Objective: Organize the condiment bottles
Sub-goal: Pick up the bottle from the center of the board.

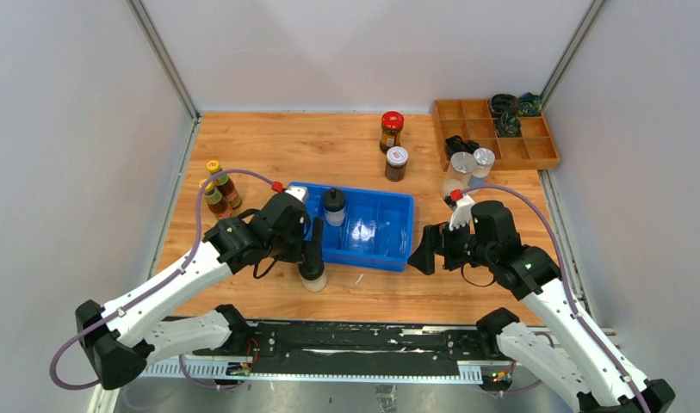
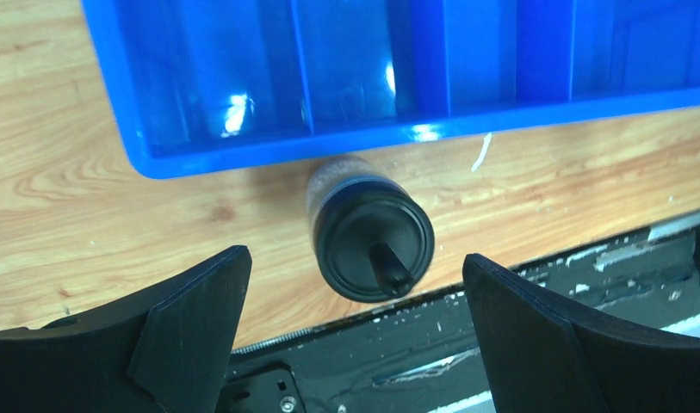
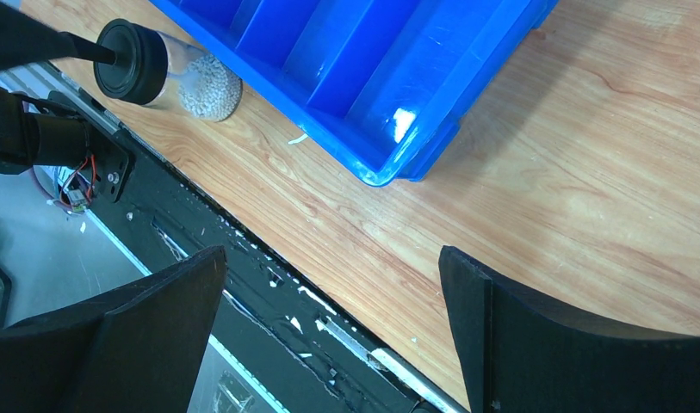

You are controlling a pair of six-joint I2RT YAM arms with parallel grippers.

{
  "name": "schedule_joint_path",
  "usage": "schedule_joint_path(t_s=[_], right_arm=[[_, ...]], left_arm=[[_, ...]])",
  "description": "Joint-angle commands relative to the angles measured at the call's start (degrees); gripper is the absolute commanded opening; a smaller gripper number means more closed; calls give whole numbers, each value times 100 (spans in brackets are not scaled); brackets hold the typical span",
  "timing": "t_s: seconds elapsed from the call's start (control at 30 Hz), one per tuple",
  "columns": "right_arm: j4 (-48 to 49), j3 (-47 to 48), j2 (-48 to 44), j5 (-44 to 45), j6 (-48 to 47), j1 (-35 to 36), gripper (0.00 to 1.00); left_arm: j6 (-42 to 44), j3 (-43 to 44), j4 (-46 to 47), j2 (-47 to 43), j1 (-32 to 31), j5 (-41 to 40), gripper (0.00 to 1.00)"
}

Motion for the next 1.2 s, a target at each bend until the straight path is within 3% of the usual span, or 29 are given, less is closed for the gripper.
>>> schedule_joint_path(t_s=[0.0, 0.2, 1.17], right_arm=[[39, -89, -20, -91, -99, 75, 100], [-11, -54, 51, -83, -124, 73, 100], [145, -166, 139, -149, -94, 75, 100]], left_arm=[[-209, -70, -100, 38, -482, 6, 100], [-285, -78, -104, 191, -882, -220, 100], [-372, -661, -70, 407, -983, -433, 99]])
